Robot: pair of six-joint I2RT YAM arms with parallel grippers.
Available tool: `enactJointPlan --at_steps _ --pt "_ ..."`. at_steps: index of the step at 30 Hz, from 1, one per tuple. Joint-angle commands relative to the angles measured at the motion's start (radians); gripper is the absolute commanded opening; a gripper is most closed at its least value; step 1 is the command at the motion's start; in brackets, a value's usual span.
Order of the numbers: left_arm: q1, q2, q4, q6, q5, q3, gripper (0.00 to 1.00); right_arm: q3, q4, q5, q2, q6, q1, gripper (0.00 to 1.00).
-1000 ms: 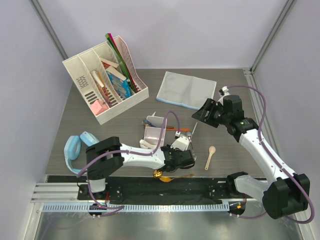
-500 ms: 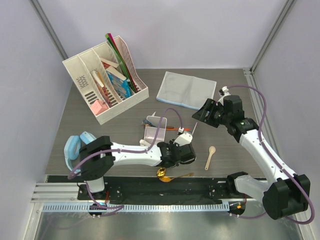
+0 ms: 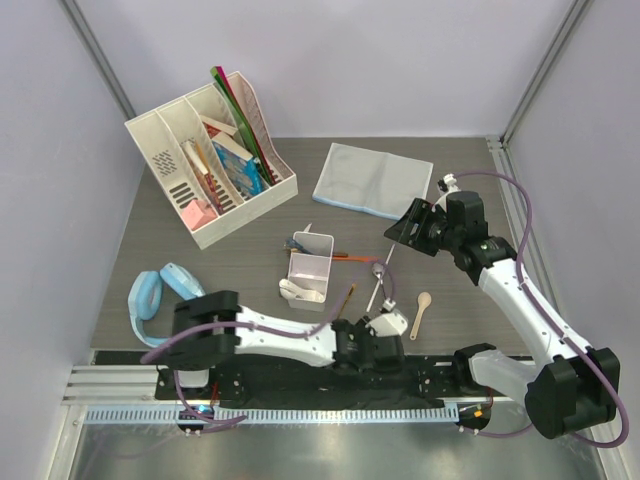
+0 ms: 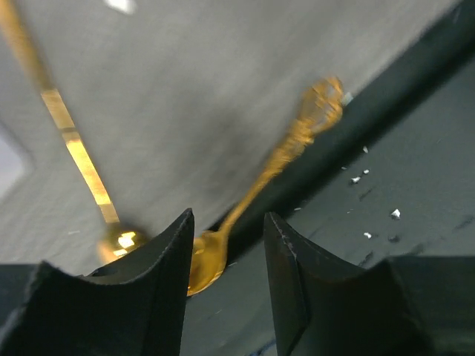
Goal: Sort the eating utensils into containers
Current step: Move the spoon to the corner of the board, then pick up the spoon from the corner of the board.
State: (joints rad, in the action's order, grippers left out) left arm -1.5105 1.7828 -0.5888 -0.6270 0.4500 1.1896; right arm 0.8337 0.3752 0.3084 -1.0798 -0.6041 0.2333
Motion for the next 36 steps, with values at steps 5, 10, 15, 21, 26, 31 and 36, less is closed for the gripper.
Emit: enactJointPlan --at_steps 5,10,15,21,26,31,36 --pt "-0.054 0.119 0.047 0.044 0.038 0.085 0.50 -0.002 -0.022 -0.006 0.020 0.012 -0.008 0.65" --pt "-0.054 0.118 0.058 0.059 0.058 0.085 0.50 -0.010 -0.022 -0.003 0.018 0.010 -0.011 0.65" --pt "-0.054 0.128 0.087 0.075 0.072 0.071 0.46 -0.012 -0.021 0.000 0.012 0.010 -0.014 0.65" --pt "-0.051 0.125 0.127 0.099 0.029 0.059 0.23 -0.015 -0.022 0.000 0.012 0.012 -0.018 0.65" --pt "-0.053 0.115 0.142 0.099 -0.005 0.035 0.02 -0.021 -0.021 0.003 0.018 0.009 -0.022 0.65" --pt "-0.053 0.064 0.155 0.092 0.015 -0.001 0.00 -0.021 -0.021 0.003 0.015 0.006 -0.023 0.65" --pt "-0.037 -0.043 0.176 0.075 0.042 -0.054 0.00 -0.021 -0.021 -0.002 0.017 0.000 -0.026 0.65"
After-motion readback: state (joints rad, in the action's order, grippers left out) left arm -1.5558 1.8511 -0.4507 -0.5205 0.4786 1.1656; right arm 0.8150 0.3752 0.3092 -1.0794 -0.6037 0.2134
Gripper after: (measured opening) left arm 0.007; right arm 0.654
